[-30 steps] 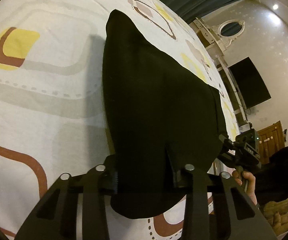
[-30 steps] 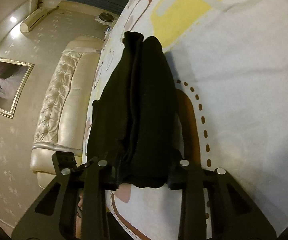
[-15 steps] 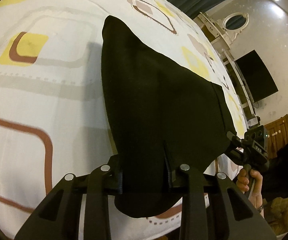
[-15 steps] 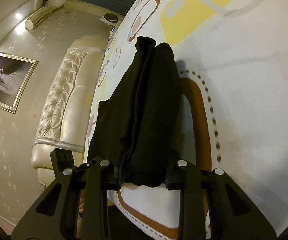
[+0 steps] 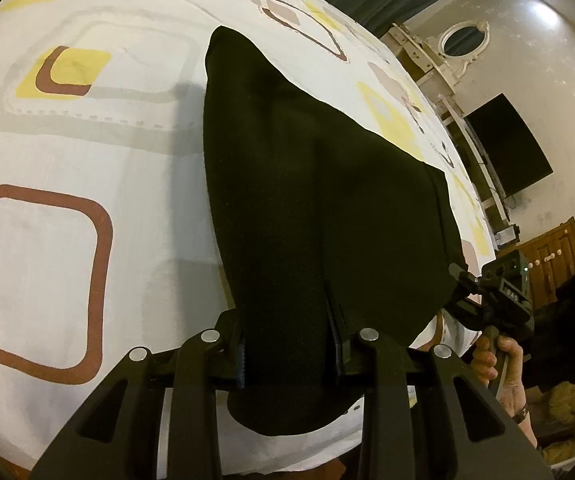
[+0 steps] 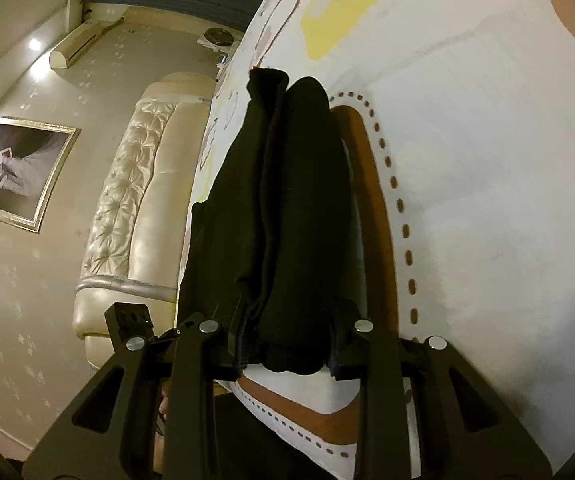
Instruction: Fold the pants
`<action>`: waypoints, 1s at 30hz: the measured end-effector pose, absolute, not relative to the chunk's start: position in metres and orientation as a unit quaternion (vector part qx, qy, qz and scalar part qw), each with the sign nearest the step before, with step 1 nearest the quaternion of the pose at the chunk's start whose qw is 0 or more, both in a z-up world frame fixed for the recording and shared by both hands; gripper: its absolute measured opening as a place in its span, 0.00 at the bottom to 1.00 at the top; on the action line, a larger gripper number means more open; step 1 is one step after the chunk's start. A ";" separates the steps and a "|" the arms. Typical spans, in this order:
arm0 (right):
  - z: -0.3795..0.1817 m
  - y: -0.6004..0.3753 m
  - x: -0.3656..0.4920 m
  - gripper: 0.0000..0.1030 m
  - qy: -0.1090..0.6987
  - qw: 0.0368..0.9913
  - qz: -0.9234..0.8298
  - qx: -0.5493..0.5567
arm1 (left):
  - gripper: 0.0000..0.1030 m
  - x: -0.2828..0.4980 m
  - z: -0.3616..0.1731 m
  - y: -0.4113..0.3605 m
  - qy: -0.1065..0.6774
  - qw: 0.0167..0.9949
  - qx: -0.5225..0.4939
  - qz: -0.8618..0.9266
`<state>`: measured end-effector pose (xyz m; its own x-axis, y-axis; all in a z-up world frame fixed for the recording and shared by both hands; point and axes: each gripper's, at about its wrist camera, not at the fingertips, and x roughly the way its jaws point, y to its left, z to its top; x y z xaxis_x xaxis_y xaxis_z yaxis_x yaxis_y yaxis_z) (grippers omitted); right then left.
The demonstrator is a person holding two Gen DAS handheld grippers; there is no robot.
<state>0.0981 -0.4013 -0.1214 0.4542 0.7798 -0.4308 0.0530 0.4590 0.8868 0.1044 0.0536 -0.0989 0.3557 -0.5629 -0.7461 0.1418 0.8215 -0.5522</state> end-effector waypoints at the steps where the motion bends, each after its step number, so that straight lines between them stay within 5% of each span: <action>1: -0.123 -0.401 0.097 0.27 0.457 0.721 0.252 0.455 | 0.30 0.104 -0.099 0.054 0.522 0.799 -0.202 -0.222; 30: -0.127 -0.404 0.097 0.28 0.453 0.710 0.256 0.475 | 0.36 0.101 -0.098 0.043 0.511 0.813 -0.177 -0.217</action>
